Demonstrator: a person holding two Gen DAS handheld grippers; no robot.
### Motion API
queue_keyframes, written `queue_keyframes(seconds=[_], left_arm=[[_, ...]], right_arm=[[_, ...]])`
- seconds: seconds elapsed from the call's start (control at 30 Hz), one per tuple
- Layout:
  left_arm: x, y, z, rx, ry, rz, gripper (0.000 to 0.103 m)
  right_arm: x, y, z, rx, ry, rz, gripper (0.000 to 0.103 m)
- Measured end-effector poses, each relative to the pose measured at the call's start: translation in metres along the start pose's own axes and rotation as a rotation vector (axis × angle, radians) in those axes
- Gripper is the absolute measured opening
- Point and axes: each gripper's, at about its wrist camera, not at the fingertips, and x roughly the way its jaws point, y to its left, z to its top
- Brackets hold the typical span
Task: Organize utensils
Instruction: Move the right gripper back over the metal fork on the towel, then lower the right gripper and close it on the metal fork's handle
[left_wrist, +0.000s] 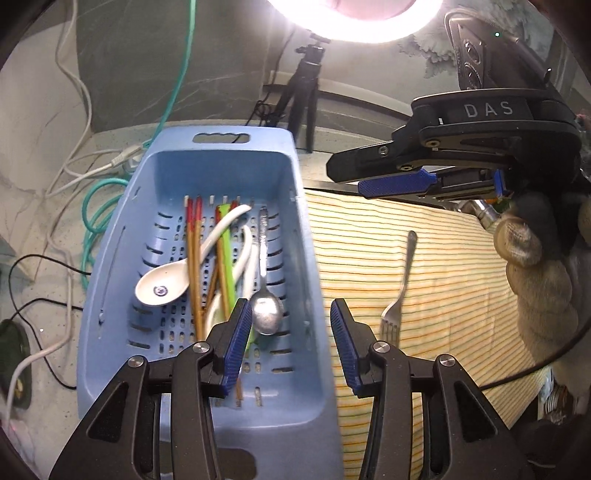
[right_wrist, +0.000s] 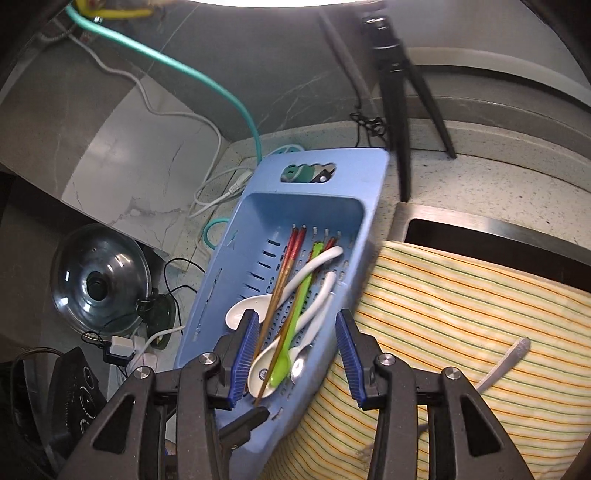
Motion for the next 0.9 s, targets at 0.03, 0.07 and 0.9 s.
queue_keyframes(seconds=[0.03,0.07,0.9], left_arm=[[-0.001,-0.005,-0.001,0.006,-0.002,-0.007,0.043],[-0.001,-0.009,-0.001,0.012,-0.003,-0.016,0.043],[0.057,-0.087,-0.014,0.168,0.158,-0.067,0.043]], right_arm=[[-0.006,-0.007,-0.003,0.006,-0.003,-0.002,0.04],[-0.012,-0.013,-0.005,0.009,-0.007,-0.009,0.04],[-0.015,-0.111,-0.059,0.22,0.069,0.006,0.039]])
